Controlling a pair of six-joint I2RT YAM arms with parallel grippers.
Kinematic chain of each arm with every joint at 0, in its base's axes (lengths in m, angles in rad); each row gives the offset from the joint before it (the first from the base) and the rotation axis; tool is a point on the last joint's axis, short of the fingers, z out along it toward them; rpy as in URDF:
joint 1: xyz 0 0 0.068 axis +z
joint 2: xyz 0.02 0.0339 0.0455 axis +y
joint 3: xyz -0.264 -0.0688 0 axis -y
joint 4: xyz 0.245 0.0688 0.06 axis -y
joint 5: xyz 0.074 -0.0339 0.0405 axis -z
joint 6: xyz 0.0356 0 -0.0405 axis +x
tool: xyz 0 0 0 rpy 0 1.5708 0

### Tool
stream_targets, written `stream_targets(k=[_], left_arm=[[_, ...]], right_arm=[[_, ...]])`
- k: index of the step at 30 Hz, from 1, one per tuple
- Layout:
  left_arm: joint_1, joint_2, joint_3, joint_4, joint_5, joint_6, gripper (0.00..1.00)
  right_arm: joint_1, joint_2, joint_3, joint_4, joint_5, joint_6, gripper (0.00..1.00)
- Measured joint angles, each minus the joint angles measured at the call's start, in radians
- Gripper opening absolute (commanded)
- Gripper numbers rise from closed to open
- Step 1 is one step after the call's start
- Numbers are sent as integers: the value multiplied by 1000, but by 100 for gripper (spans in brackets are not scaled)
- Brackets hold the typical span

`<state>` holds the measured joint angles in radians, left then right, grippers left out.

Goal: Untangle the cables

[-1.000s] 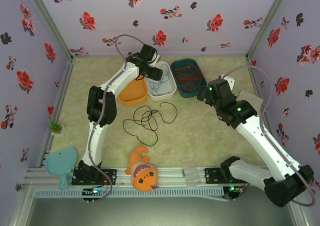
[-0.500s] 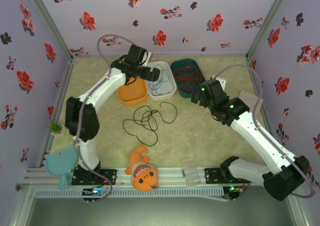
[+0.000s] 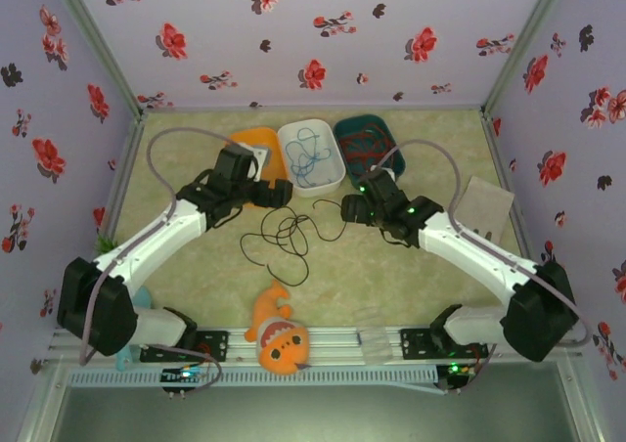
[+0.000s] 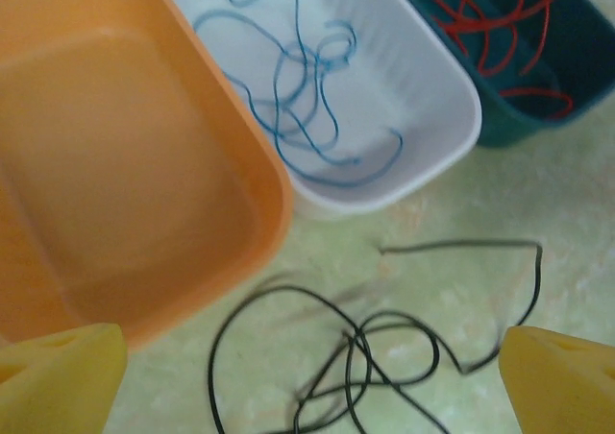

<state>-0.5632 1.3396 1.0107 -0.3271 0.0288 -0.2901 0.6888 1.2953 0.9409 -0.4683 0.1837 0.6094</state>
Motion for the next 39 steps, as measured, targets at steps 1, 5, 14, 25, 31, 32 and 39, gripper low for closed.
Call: stream_targets(k=[1, 5, 14, 25, 31, 32, 39], left_arm=[[-3, -5, -26, 6, 11, 0, 99], [-13, -4, -105, 27, 61, 2, 97], [-41, 62, -188, 135, 126, 38, 83], [-41, 210, -189, 222, 157, 58, 63], [-41, 266, -169, 241, 159, 60, 54], [-41, 272, -165, 245, 159, 60, 52], [-41, 317, -125, 268, 159, 53, 24]], right_arm=[[2, 20, -2, 21, -15, -1, 84], [3, 93, -2, 80, -54, -16, 83], [3, 232, 3, 132, -60, -34, 81], [3, 354, 45, 191, -49, -34, 71], [3, 414, 64, 232, -42, -34, 59], [3, 420, 64, 235, -41, -34, 57], [3, 444, 64, 244, -29, -25, 39]])
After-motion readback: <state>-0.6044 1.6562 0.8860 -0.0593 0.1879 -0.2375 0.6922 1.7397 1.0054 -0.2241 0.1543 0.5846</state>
